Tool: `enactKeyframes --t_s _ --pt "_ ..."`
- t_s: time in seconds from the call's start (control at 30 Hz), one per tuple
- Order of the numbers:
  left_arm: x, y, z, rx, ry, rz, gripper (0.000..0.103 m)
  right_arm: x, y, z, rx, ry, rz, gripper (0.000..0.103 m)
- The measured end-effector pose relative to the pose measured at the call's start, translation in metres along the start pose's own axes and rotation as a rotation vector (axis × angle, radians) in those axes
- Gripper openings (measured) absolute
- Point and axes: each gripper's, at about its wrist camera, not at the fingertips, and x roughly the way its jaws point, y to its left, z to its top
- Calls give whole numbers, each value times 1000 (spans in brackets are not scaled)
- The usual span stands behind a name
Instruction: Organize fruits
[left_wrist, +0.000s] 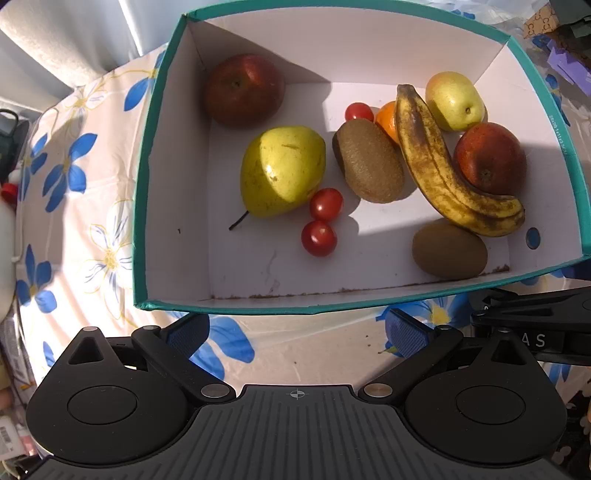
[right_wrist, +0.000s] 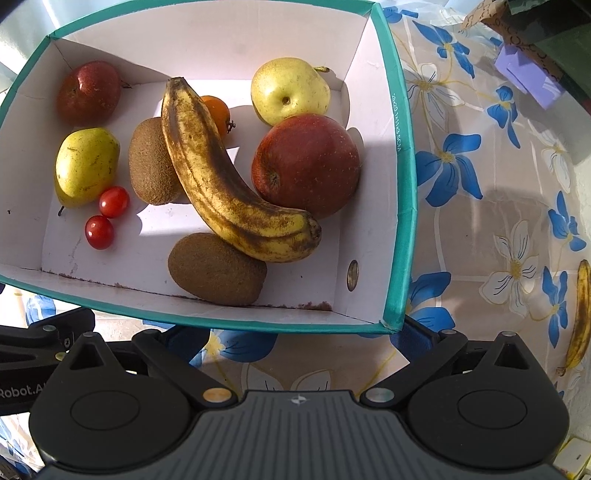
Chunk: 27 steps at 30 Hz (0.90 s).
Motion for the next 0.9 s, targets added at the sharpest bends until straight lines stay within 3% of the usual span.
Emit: enactKeyframes --t_s 0.9 --pt "5 -1 2 -5 22 -17 103 2 -2 0 12 7 -4 103"
